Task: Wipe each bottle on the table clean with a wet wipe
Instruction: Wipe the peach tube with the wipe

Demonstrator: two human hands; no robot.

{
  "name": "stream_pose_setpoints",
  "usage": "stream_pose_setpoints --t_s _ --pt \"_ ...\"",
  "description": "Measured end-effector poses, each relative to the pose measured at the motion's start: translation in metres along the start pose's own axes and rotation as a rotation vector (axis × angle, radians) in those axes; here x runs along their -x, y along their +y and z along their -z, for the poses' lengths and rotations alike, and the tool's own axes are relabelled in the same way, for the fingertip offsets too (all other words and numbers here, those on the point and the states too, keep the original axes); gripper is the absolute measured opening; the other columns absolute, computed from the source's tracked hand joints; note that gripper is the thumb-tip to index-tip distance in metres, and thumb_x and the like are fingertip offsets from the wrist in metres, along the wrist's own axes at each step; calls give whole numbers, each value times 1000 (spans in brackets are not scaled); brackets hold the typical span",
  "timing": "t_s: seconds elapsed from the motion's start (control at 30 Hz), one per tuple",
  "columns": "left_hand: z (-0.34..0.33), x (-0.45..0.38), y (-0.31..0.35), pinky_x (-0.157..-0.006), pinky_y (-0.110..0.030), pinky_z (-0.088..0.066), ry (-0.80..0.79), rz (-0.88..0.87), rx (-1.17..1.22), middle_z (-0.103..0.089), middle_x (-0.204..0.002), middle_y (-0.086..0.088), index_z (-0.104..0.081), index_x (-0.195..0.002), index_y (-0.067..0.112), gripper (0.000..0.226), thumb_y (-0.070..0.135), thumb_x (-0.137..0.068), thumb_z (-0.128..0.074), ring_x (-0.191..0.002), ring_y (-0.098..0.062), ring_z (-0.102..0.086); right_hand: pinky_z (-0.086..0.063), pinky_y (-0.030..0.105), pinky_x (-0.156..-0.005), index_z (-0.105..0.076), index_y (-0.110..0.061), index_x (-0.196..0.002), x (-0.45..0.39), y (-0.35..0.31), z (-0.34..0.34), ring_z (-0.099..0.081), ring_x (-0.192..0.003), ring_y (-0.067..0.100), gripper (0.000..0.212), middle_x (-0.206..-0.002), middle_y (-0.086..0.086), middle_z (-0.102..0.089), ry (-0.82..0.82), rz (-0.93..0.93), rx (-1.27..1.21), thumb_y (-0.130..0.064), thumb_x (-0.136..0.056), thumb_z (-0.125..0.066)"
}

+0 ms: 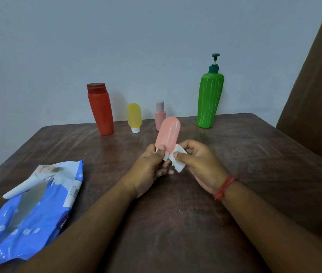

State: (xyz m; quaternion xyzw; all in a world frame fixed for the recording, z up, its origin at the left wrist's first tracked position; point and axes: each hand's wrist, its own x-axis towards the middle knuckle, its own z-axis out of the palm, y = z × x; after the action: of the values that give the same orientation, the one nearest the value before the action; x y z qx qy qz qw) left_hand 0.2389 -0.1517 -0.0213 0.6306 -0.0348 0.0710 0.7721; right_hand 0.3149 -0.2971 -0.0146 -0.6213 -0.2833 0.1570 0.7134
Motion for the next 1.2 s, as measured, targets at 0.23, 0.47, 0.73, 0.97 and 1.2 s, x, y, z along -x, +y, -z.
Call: stream_pose_setpoints --t_s 0.23,0.47,0.73,0.97,1.2 --pt "-2 0 0 -84 -39 -51 -14 5 -51 -46 -70 -2 -51 -123 1 46 41 -100 -45 -55 -13 -33 -56 40 -71 -64 -3 -96 -3 1 -3 -70 -80 27 8 -89 16 -74 131 29 -57 4 -94 -61" --pt "-5 0 -1 -86 -37 -53 -38 -6 -137 -42 -72 -1 -51 -124 9 45 44 -96 -45 -53 -12 -31 -55 30 -76 -69 -12 -95 -7 -14 4 -69 -83 15 18 -89 4 -74 250 149 -123 5 -93 -62" --pt "-5 2 0 -95 -55 -53 24 -10 -332 -44 -67 4 -50 -122 9 37 38 -100 -52 -53 -7 -44 -41 5 -80 -74 -9 -96 -4 -8 7 -58 -88 3 22 -95 -2 -65 339 648 781 7 -84 -65" --pt "-7 7 4 -62 -20 -41 -32 21 -491 -55 -65 13 -49 -124 24 21 29 -104 -52 -71 -4 -58 -42 8 -83 -74 -7 -103 -6 -11 10 -60 -90 10 23 -99 6 -64 414 748 877 5 -86 -63" --pt "-6 9 3 -70 -28 -42 -45 21 -471 -52 -59 15 -50 -117 25 13 26 -104 -52 -73 -8 -58 -50 33 -81 -72 -8 -108 -8 -12 11 -61 -92 27 27 -100 10 -61 313 804 1046 -5 -88 -54"
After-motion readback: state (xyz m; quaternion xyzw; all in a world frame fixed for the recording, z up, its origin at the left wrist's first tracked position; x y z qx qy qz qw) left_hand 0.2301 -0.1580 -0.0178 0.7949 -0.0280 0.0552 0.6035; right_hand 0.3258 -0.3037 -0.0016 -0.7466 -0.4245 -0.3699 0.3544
